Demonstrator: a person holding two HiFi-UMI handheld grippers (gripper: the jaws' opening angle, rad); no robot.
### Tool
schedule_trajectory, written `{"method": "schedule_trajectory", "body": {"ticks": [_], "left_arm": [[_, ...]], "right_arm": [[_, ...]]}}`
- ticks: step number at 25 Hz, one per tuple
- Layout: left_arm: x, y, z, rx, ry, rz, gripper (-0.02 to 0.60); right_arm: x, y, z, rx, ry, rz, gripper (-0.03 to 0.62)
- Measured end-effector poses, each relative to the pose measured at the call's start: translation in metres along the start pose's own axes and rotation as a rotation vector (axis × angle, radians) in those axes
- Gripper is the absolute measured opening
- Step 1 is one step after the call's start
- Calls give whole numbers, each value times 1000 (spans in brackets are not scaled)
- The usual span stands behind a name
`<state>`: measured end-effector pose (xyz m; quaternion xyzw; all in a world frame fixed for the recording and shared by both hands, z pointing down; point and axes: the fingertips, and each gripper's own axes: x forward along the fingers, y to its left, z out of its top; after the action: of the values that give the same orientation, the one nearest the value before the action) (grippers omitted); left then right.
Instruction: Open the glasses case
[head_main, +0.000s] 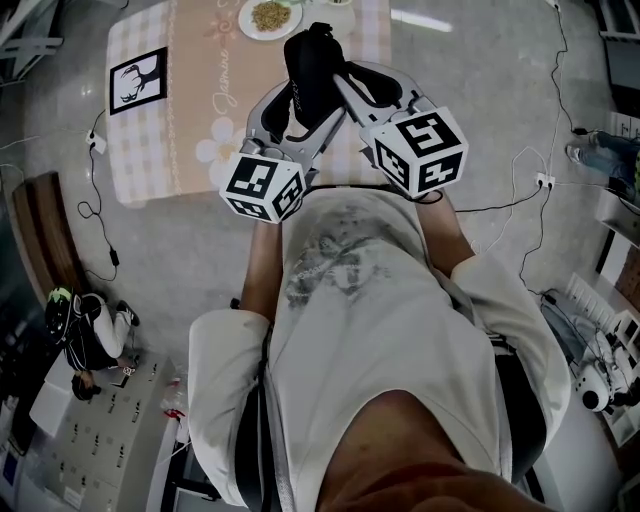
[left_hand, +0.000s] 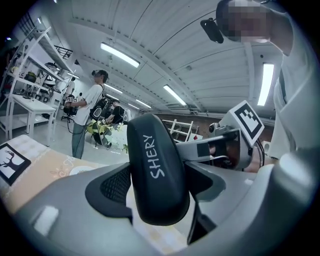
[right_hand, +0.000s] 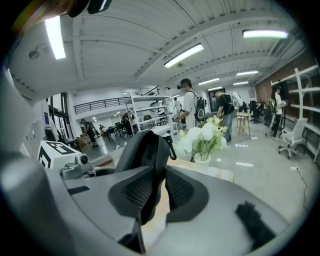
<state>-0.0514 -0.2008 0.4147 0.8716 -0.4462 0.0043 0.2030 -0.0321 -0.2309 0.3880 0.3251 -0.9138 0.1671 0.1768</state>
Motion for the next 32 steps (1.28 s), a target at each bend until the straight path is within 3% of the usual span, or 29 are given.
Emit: {"method": "schedule_trajectory", "body": {"ticks": [6,9,17,22,26,32], "left_arm": [[5,-7,-2,26,39,64,358],[7,-13,0,47,52,85,398],[5,-16,0,79,75,129,422],[3,-17,5,200,107,226,422],[1,-16,11,276,121,310,415],[2,-24,15,305,116,295,307]], "right_arm": [[-3,-9,7,-55,-22,-98,48],[-5,-7,9,-59,-34,-125,37],[-9,-15,11,-79,-44,-184,34],[-11,-20,12,-86,-48,-226,34],[-14,-22,14,-115,-52,-266,35],[-17,-22,20,-167,-52,-292,35]]}}
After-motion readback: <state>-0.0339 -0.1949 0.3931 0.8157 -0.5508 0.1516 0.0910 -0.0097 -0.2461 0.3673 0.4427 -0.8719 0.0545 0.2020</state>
